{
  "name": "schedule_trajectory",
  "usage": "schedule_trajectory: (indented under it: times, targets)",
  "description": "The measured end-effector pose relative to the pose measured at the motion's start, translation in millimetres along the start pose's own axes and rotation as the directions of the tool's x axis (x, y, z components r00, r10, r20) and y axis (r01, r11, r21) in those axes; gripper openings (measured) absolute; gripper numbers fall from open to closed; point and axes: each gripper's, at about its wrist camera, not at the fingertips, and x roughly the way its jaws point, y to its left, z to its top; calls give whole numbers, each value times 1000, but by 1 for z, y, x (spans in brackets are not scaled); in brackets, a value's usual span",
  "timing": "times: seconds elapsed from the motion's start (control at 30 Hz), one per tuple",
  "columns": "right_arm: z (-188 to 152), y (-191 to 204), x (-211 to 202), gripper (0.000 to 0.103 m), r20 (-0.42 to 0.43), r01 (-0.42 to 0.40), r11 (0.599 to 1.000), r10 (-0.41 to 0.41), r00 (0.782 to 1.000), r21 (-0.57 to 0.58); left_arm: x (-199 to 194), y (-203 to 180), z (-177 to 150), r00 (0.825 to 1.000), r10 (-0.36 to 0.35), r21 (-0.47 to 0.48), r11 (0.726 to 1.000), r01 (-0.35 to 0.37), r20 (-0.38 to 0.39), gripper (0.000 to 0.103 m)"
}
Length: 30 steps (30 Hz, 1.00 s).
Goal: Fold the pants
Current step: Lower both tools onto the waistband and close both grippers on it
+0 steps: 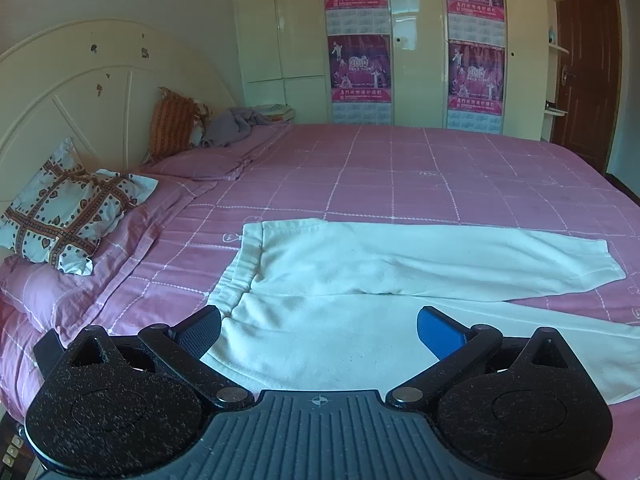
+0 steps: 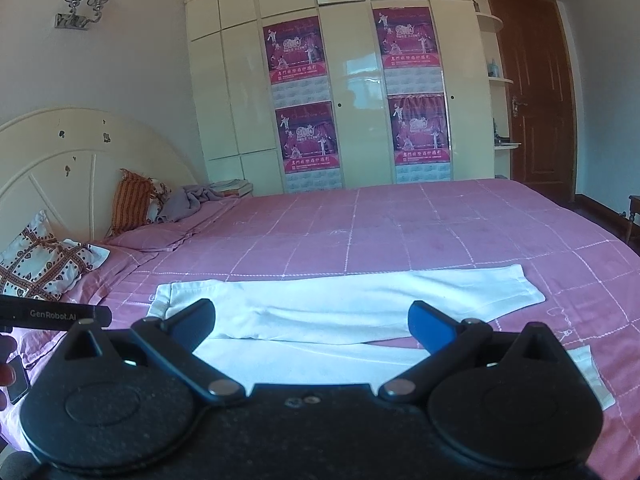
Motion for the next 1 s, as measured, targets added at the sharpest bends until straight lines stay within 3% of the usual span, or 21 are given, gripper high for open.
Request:
schedule_trajectory:
  times: [0.5, 1.0]
  targets:
    - [9, 23, 58, 103, -48, -33, 999, 32, 998, -19, 69, 11, 25, 998, 32, 4, 999, -32, -45, 103]
    - [8, 45, 139, 103, -172, -69, 995, 56, 984, -73, 157, 30, 51, 991, 81, 6, 997, -81, -106, 103]
